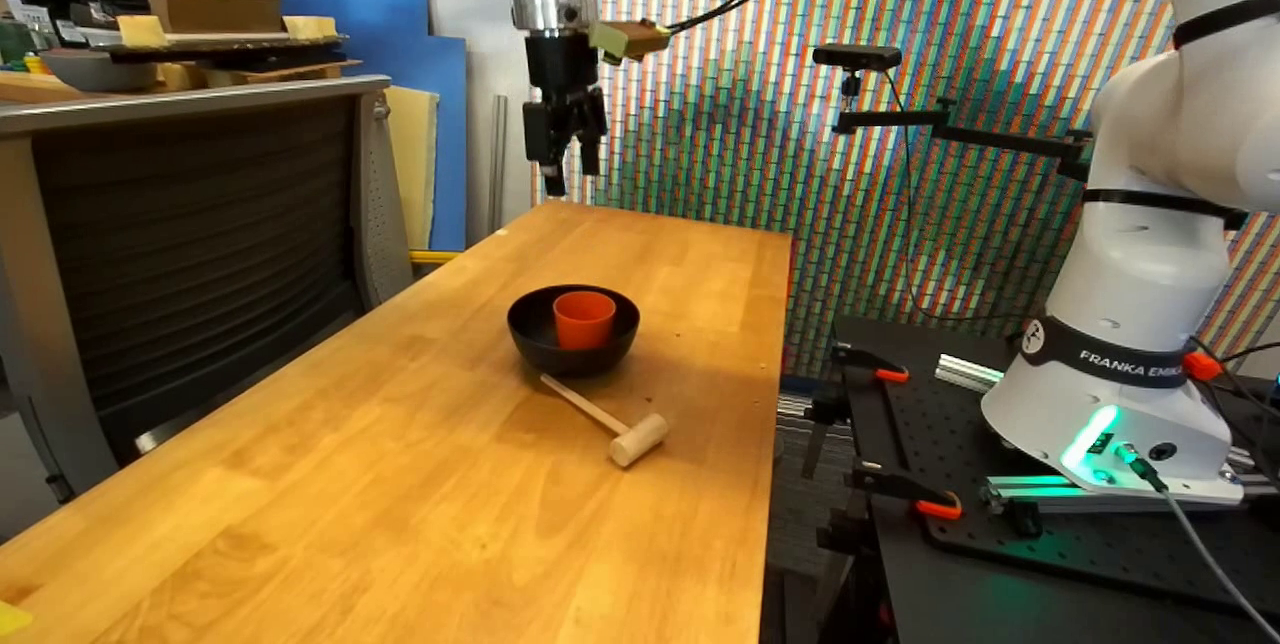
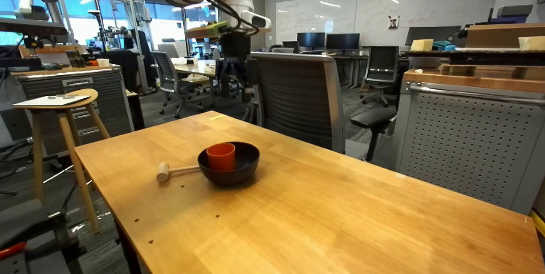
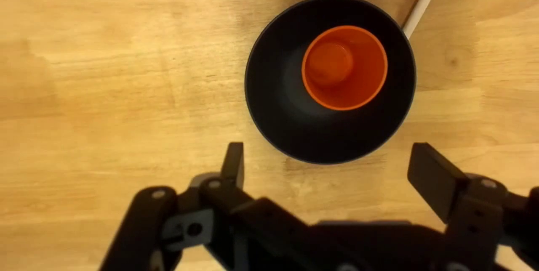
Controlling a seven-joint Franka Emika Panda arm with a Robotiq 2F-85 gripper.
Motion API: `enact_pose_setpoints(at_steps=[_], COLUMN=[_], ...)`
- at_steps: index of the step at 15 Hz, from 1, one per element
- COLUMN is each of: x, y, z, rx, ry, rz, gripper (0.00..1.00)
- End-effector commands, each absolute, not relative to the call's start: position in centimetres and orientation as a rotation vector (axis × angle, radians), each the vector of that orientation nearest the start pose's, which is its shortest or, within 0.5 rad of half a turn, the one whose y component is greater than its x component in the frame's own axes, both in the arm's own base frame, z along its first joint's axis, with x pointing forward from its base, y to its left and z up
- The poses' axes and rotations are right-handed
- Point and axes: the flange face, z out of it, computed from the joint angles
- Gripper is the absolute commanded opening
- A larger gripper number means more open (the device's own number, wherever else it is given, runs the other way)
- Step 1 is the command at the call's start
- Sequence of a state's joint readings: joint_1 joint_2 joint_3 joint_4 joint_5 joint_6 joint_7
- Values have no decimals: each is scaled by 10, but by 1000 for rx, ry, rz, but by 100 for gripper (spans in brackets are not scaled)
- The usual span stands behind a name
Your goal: Put the orange cup in the black bowl
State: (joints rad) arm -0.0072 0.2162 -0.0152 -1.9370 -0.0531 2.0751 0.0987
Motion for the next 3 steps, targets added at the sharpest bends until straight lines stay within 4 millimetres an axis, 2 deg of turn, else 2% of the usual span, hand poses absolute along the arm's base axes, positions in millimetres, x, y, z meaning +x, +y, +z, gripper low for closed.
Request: enact_pose_setpoints(at_steps=[1, 3], x=[586, 571], y=[-15, -15], z=[385, 407], rx=[-3192, -3192], ry=[144, 144], rz=[87, 41], gripper=[100, 100])
